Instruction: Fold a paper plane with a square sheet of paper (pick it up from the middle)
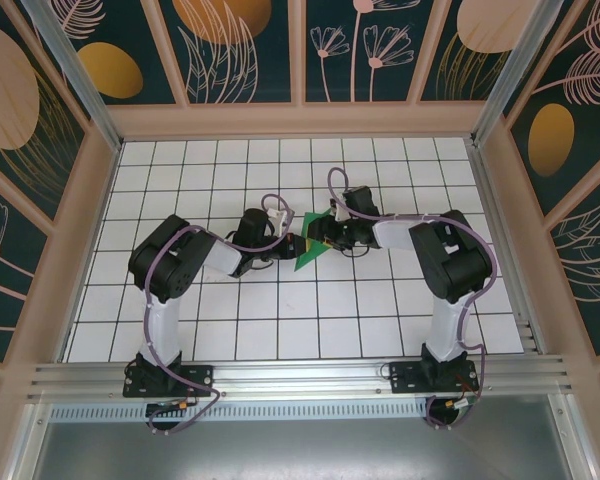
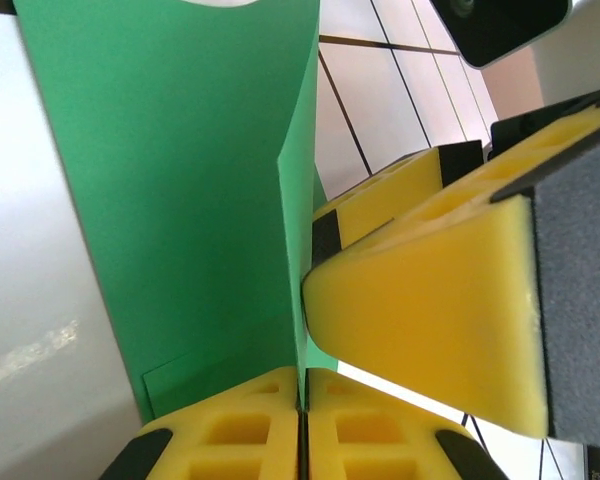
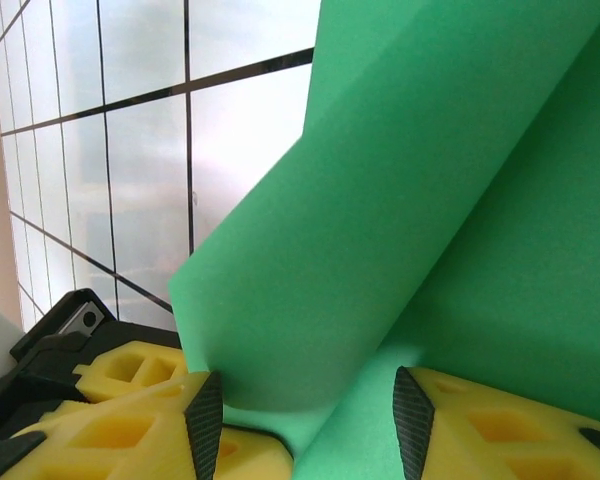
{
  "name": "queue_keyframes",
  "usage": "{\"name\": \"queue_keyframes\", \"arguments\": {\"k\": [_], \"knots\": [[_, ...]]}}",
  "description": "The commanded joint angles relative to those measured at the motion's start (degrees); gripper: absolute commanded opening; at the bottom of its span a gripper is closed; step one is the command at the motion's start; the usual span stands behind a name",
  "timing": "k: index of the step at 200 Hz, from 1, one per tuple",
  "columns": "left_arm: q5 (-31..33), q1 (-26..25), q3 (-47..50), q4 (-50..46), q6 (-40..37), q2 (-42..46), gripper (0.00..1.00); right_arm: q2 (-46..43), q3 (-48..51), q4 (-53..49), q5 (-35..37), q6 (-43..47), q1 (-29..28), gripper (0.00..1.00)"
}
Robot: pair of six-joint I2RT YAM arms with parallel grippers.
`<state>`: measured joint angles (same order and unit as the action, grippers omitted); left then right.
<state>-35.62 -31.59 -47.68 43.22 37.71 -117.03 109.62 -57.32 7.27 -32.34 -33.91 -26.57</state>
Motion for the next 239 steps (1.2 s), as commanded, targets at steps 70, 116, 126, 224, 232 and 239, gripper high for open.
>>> {"name": "queue_keyframes", "arguments": {"k": [70, 116, 126, 224, 232, 239], "knots": [[-2.79, -0.31, -1.03, -0.43, 0.07, 0.26, 0.24, 2.89, -2.86, -8.88, 7.47, -2.87, -0.06, 0.48], [-2.8, -0.31, 1.96, -1.57, 0.07, 3.92, 0.34, 4.52, -4.59, -13.0, 10.3, -3.31, -0.5, 0.48], [-2.71, -0.31, 2.76, -1.65, 0.21, 4.91, 0.36, 4.93, -4.94, -13.63, 10.69, -3.35, -0.64, 0.48], [5.14, -0.38, 4.57, -8.13, 2.52, 13.31, 0.25, 7.18, -7.89, -20.18, 17.41, -4.93, -1.78, 0.47], [4.5, -0.59, 3.55, -9.1, 2.86, 12.52, 0.25, 7.29, -7.97, -20.44, 17.84, -5.24, -1.87, 0.47], [3.79, -0.94, 2.65, -9.73, 2.87, 11.77, 0.25, 7.41, -8.03, -20.7, 18.2, -5.44, -1.95, 0.47]]}}
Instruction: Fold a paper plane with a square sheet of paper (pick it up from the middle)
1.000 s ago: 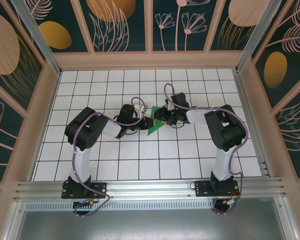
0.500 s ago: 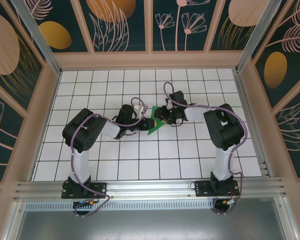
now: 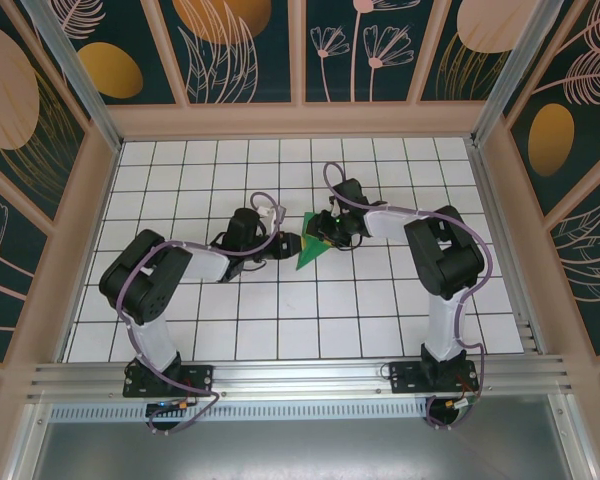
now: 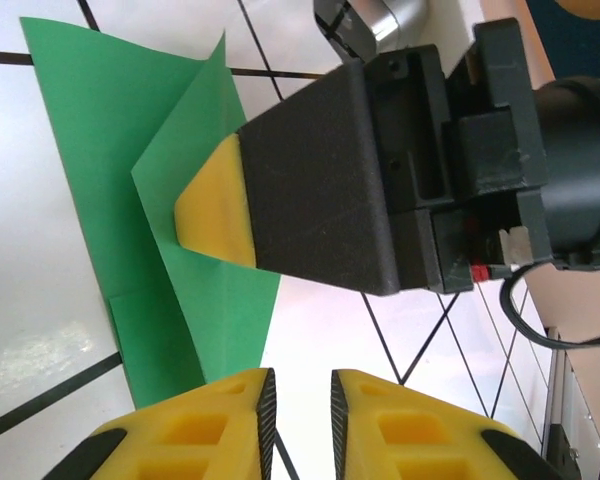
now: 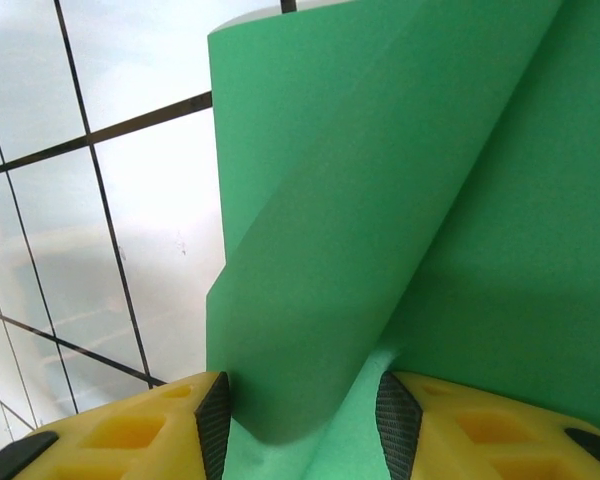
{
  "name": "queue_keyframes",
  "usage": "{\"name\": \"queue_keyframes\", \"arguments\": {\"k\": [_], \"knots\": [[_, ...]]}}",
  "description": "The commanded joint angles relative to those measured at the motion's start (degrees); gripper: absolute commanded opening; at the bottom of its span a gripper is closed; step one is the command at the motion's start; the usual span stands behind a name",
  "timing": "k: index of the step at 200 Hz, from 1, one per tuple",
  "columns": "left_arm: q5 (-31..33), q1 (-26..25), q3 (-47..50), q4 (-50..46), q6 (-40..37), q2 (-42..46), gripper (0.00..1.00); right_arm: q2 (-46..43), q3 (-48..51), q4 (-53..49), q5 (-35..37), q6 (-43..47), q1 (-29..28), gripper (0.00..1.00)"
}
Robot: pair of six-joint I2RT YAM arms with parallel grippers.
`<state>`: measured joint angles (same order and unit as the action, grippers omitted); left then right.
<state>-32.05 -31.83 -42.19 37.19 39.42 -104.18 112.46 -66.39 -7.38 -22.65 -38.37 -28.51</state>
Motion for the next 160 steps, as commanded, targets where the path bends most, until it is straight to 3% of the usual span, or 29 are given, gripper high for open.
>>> {"name": "queue_keyframes", "arguments": {"k": [1, 160], "knots": [[0.19, -0.74, -3.0, -3.79, 1.13, -1.18, 0.25, 4.54, 1.02, -6.11, 8.55, -0.99, -0.03, 0.47], [4.22, -1.78, -8.43, -10.3, 0.63, -6.88, 0.13, 6.58, 0.23, -6.86, 6.04, -1.18, -0.26, 0.55]]}}
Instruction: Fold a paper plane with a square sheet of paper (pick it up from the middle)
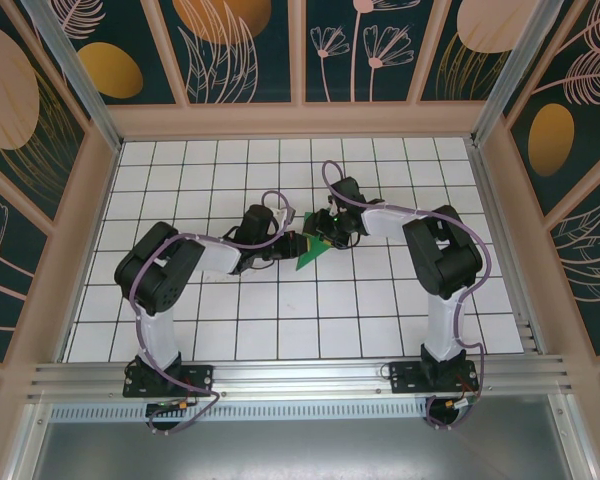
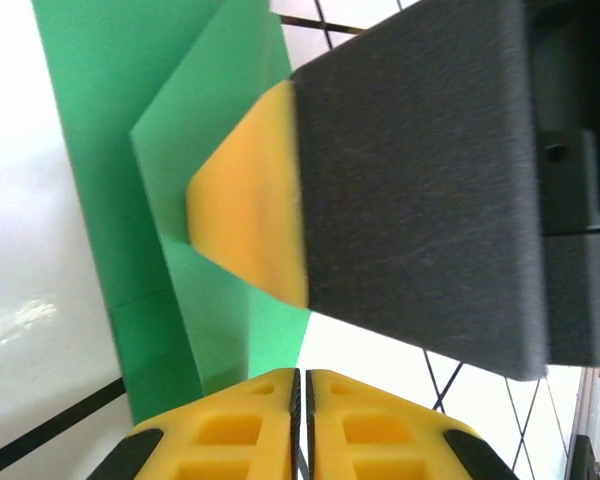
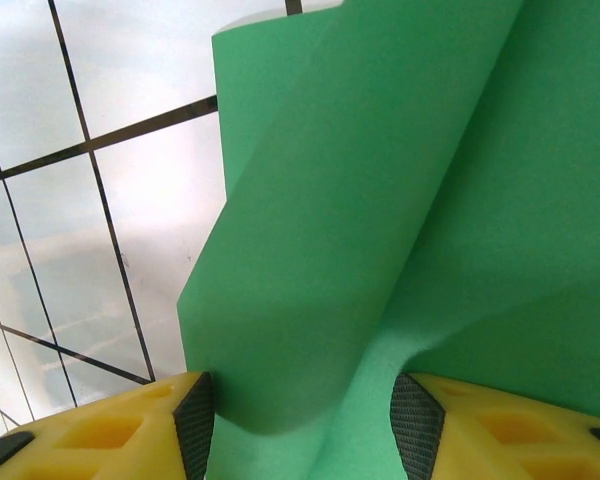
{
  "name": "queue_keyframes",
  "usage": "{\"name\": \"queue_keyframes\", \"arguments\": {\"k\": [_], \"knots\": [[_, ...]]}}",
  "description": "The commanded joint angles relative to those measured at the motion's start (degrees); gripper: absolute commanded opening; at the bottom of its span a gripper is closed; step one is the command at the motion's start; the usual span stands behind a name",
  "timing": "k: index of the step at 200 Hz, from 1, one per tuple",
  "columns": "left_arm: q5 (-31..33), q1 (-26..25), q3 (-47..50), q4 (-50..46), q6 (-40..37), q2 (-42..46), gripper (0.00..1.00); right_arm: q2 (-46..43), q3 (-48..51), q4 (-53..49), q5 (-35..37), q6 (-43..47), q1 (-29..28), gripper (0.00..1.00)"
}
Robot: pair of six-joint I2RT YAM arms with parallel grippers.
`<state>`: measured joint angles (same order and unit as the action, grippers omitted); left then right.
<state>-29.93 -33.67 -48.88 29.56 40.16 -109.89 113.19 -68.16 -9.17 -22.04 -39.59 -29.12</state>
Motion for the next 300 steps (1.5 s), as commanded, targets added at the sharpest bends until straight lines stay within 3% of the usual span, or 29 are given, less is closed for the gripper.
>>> {"name": "queue_keyframes", "arguments": {"k": [1, 94, 138, 191, 300], "knots": [[2.17, 0.03, -1.74, -2.71, -0.14, -1.19, 0.13, 5.88, 1.99, -5.07, 5.43, 0.04, 0.37, 0.55], [3.46, 0.01, -2.8, -5.13, -1.14, -2.95, 0.11, 2.8, 4.94, -0.33, 1.75, 2.23, 1.87, 0.54], [3.37, 0.01, -2.91, -5.34, -1.2, -3.49, 0.1, 2.78, 5.24, -0.6, 1.68, 2.77, 2.27, 0.46], [3.26, 0.01, -2.88, -5.72, -1.31, -3.45, 0.1, 4.76, 3.22, -4.2, 4.35, 2.77, 2.32, 0.37], [4.33, 0.01, -4.85, -3.8, 1.97, 0.8, 0.15, 9.67, 0.29, -9.04, 9.03, 2.91, 0.53, 0.33]]}}
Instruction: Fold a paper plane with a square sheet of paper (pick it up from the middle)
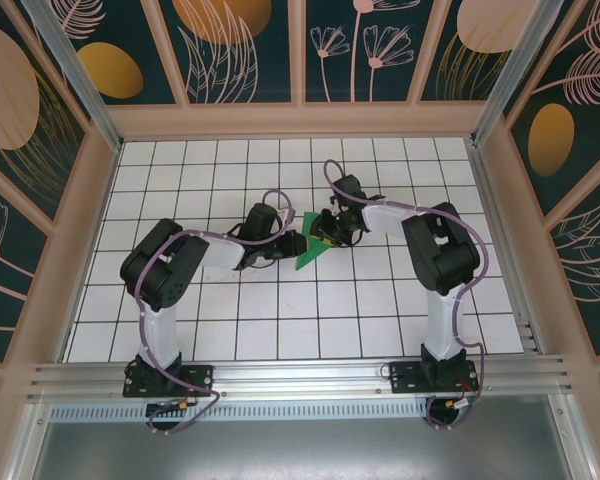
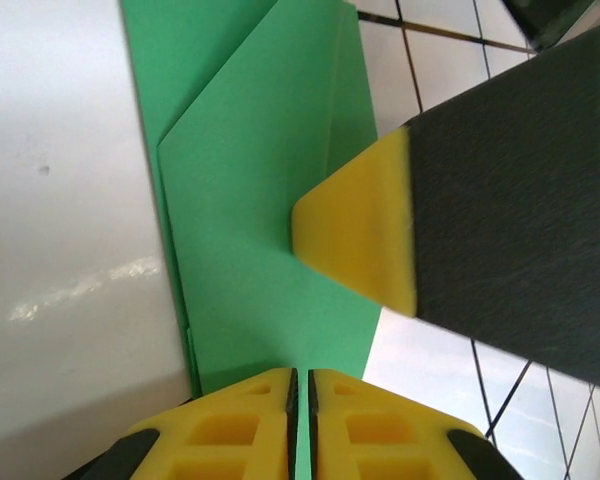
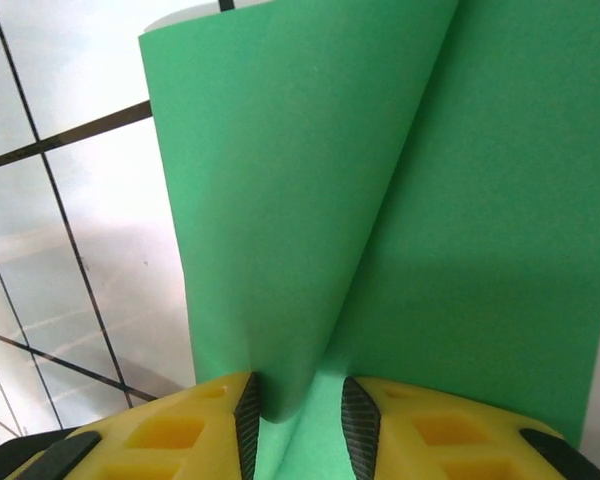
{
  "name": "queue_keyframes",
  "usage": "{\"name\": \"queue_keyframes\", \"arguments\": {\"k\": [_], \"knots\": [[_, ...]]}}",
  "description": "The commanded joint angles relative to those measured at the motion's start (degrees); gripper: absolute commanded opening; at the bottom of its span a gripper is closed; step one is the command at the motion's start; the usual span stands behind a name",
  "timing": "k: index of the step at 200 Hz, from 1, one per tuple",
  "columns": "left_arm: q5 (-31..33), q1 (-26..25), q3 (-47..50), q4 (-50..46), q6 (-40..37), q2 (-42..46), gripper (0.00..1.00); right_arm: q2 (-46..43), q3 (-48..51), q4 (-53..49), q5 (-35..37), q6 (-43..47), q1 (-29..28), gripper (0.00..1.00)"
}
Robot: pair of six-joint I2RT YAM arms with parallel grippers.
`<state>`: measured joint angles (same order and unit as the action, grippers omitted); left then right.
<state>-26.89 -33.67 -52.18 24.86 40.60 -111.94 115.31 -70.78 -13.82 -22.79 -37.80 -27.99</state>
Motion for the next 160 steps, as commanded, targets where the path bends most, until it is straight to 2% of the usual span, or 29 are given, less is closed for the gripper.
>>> {"name": "queue_keyframes", "arguments": {"k": [1, 60, 160], "knots": [[1.39, 0.01, -1.58, 0.89, 1.56, 2.9, 0.15, 7.56, 2.92, -4.33, 9.78, 1.05, -0.68, 0.33], [3.69, 0.02, -1.76, 0.45, 2.06, 2.32, 0.12, 8.53, 2.51, -4.98, 10.48, 0.71, -0.97, 0.34], [1.39, 0.01, -3.25, -2.14, 1.42, -1.56, 0.1, 9.59, 1.79, -5.95, 11.01, -1.14, -1.06, 0.34]]}}
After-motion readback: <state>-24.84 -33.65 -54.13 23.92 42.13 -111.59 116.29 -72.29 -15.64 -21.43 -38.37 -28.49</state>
